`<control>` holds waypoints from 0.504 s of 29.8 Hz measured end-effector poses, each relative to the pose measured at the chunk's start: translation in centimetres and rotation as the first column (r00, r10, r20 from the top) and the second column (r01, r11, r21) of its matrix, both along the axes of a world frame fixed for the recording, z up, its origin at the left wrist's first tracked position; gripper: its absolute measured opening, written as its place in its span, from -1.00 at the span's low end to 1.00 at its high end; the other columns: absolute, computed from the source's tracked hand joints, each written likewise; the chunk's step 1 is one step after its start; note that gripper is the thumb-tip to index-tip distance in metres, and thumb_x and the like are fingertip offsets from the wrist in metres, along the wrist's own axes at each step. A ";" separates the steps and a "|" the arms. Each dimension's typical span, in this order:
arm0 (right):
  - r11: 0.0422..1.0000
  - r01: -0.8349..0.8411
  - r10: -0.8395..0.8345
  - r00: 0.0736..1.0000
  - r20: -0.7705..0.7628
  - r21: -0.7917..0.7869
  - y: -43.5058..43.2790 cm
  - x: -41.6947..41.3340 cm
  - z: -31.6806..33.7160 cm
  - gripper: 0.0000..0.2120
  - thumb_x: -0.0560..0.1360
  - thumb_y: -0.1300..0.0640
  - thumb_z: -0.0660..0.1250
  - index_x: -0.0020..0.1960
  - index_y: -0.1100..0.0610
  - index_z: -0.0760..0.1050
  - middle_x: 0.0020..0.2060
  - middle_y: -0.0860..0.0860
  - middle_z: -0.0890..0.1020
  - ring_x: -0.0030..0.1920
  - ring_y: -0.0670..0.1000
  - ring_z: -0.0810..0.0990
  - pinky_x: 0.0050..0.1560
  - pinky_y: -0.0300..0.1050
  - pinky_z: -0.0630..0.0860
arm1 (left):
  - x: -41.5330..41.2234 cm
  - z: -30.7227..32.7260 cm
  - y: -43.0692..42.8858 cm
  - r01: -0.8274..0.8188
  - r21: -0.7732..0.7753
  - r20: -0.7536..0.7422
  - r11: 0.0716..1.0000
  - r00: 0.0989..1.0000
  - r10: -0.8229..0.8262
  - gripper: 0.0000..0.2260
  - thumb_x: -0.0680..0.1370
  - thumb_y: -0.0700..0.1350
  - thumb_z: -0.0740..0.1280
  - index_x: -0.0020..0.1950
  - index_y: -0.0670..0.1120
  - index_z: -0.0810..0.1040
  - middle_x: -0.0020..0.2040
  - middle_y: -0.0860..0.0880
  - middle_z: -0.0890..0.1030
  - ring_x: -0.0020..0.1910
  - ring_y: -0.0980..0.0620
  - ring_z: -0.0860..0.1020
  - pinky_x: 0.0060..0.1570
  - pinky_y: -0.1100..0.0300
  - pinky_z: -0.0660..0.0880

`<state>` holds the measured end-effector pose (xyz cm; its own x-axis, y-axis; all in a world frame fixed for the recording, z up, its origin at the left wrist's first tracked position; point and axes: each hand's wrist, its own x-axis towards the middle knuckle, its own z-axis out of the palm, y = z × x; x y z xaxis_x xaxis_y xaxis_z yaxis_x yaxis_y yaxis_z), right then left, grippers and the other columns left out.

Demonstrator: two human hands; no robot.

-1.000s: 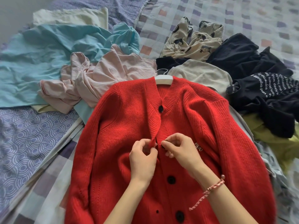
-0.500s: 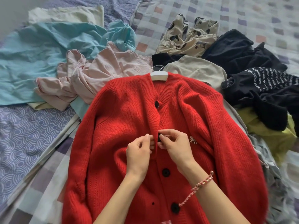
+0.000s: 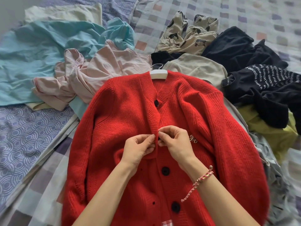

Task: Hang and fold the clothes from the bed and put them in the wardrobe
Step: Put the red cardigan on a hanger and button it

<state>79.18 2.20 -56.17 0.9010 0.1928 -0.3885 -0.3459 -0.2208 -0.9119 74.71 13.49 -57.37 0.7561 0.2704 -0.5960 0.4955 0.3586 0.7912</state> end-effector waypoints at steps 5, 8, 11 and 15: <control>0.984 0.036 -0.029 0.999 0.047 -0.176 1.2 -0.9 -0.1 -0.87 0.44 0.01 0.40 -0.16 0.06 0.53 -0.30 0.00 0.63 -0.24 -0.01 0.63 -0.06 -0.06 0.56 | -0.1 -0.3 -0.7 0.044 0.635 0.129 0.771 0.978 -0.162 -0.90 0.45 -0.22 0.42 -0.26 -0.08 0.59 -0.34 0.09 0.59 -0.38 0.24 0.52 -0.30 0.47 0.40; 0.956 0.207 -0.199 0.978 0.055 -0.207 1.7 -1.2 -0.6 -0.82 0.41 0.09 0.44 -0.30 0.01 0.46 -0.32 0.04 0.63 -0.21 0.10 0.64 -0.02 0.04 0.55 | 0.0 -0.5 -1.0 0.019 0.736 0.173 0.676 0.961 -0.216 -0.95 0.44 -0.27 0.42 -0.21 -0.14 0.62 -0.30 0.11 0.57 -0.31 0.23 0.53 -0.26 0.52 0.38; 0.905 0.393 -0.400 0.917 -0.007 -0.164 2.4 -1.2 -1.3 -0.82 0.39 0.07 0.43 -0.34 0.03 0.47 -0.35 0.07 0.63 -0.22 0.16 0.64 -0.03 0.20 0.55 | 0.2 -0.4 -1.2 -0.037 0.735 0.214 0.677 0.960 -0.180 -0.93 0.41 -0.26 0.45 -0.24 -0.12 0.62 -0.31 0.16 0.56 -0.32 0.29 0.54 -0.25 0.54 0.37; 0.893 0.421 -0.431 0.901 -0.037 -0.162 2.8 -1.4 -2.1 -0.85 0.39 0.06 0.41 -0.31 0.05 0.49 -0.33 0.10 0.63 -0.21 0.17 0.64 -0.03 0.23 0.54 | 0.3 -0.5 -1.4 -0.069 0.698 0.207 0.712 0.972 -0.108 -0.88 0.42 -0.25 0.45 -0.28 -0.07 0.60 -0.36 0.18 0.56 -0.35 0.32 0.53 -0.29 0.53 0.37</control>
